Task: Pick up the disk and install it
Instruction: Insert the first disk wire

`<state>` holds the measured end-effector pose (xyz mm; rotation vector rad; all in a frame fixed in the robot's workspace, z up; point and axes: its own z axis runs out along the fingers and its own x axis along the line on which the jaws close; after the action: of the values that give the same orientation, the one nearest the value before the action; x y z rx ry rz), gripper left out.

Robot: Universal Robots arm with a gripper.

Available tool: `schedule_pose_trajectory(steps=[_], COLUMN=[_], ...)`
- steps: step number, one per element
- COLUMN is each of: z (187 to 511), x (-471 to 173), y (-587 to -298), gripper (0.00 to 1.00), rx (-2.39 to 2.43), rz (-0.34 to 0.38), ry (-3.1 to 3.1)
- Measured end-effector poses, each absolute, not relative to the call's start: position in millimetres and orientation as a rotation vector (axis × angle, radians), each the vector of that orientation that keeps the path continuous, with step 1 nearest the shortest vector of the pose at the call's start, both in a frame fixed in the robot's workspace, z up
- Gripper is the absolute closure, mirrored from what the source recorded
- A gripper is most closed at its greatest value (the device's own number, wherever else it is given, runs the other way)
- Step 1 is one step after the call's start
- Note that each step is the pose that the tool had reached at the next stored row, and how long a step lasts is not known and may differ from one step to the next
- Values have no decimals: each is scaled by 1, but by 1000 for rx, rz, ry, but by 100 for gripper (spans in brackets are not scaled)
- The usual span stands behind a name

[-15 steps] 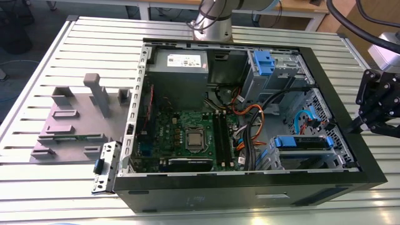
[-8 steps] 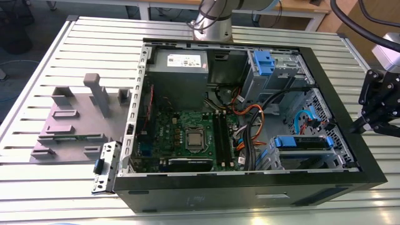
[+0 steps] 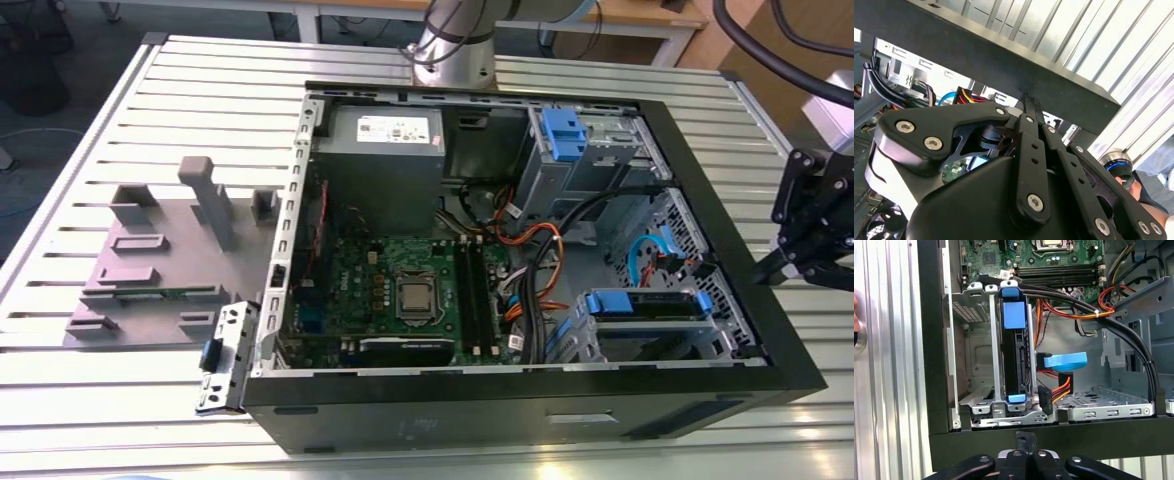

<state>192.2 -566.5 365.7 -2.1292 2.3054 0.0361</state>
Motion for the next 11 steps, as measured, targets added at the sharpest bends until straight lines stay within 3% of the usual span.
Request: schedule_pose_trajectory(steps=[11], z=[366], x=[200], y=[-566], gripper=[89], rx=[-2129], rz=[36], ry=[2305])
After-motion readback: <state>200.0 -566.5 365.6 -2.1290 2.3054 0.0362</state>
